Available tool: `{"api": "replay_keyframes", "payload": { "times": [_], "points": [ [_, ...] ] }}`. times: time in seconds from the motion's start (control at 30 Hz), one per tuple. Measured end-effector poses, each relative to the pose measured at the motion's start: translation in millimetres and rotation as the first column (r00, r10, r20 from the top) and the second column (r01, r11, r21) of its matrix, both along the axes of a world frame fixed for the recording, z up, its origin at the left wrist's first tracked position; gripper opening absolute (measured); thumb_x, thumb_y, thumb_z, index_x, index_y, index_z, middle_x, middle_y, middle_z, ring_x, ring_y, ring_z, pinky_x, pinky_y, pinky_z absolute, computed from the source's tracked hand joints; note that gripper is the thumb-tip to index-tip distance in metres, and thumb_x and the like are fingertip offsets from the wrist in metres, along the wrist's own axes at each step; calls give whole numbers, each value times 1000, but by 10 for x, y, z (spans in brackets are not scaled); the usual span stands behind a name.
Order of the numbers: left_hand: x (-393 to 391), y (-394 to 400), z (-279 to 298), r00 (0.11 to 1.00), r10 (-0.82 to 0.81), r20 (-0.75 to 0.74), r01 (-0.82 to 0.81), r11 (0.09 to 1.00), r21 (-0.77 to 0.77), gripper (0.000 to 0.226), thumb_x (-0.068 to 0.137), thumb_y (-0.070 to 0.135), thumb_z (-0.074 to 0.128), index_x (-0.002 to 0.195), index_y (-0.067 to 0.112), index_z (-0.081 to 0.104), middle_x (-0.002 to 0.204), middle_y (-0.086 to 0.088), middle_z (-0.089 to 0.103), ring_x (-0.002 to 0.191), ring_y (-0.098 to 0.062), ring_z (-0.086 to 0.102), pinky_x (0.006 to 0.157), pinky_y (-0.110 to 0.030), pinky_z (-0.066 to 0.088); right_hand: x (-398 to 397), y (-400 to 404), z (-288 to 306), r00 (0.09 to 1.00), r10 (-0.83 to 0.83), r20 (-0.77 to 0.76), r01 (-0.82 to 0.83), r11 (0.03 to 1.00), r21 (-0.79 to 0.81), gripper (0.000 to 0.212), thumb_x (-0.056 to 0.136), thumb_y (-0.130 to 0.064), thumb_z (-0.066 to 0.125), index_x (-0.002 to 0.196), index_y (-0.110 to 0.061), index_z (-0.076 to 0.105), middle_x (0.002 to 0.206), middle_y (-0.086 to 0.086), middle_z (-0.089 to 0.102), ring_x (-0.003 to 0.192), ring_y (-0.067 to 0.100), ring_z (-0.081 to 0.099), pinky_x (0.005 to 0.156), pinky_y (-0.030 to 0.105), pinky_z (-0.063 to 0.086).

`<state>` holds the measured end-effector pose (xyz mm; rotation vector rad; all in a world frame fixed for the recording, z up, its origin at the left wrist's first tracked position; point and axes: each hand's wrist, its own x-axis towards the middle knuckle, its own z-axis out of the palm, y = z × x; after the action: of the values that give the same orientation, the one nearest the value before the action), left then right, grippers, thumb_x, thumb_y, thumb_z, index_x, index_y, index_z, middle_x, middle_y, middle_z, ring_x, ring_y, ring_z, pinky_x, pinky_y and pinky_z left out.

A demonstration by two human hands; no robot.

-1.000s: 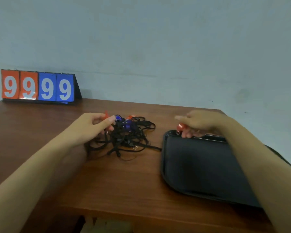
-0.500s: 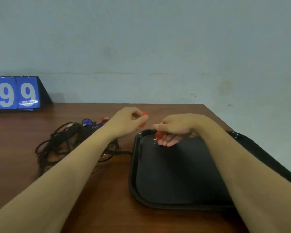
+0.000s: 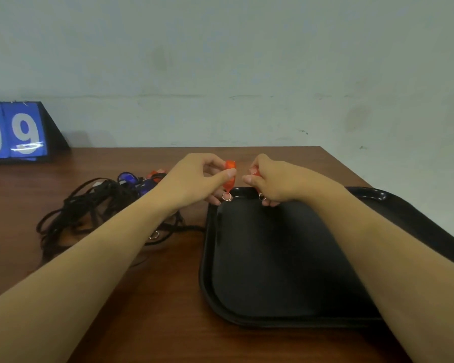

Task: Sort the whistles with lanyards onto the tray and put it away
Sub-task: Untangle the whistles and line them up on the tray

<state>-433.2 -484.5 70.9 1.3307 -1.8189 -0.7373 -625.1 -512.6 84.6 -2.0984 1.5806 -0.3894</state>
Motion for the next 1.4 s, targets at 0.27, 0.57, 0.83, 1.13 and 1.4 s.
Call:
{"api": "replay_keyframes", "payload": {
  "times": [0.27,0.57,0.83,1.13,1.4],
  "points": [
    [-66,31,-58,972,42,230,-17,994,-109,21,93,39,69,108,26,64,88,12,77,70,0,73,83,-24,57,10,-12,0,998,-50,-34,49,998,-46,26,106,-36,46,122,-15,40,87,10,71,85,26,74,80,39,62],
    [-86,-14,-128,934,93,345,-34,985,-172,26,92,48,66,110,29,67,91,21,62,81,1,59,73,-20,47,30,-25,-9,998,-50,-41,49,999,-18,29,106,-33,47,125,-13,40,93,11,72,86,26,74,82,43,62],
    [-114,-93,-182,921,144,363,-63,972,-226,22,95,45,63,105,25,67,85,24,48,72,4,50,62,-11,32,30,-47,-5,995,-72,-72,73,997,13,33,106,-34,48,129,-11,38,106,15,67,90,27,72,79,42,63],
    [-66,-91,-198,926,124,357,-59,980,-188,45,95,47,61,136,31,49,110,12,61,96,-5,59,81,-22,43,40,-32,-5,996,-75,-50,76,997,29,33,106,-32,48,129,-11,37,103,15,69,94,28,72,82,45,63],
    [-71,-75,-173,898,85,433,-2,982,-188,28,98,44,59,122,31,67,105,17,59,85,3,53,86,-24,43,32,-6,8,997,-74,-33,75,996,38,31,106,-32,48,126,-11,39,97,13,72,92,27,74,83,45,62]
  ]
}}
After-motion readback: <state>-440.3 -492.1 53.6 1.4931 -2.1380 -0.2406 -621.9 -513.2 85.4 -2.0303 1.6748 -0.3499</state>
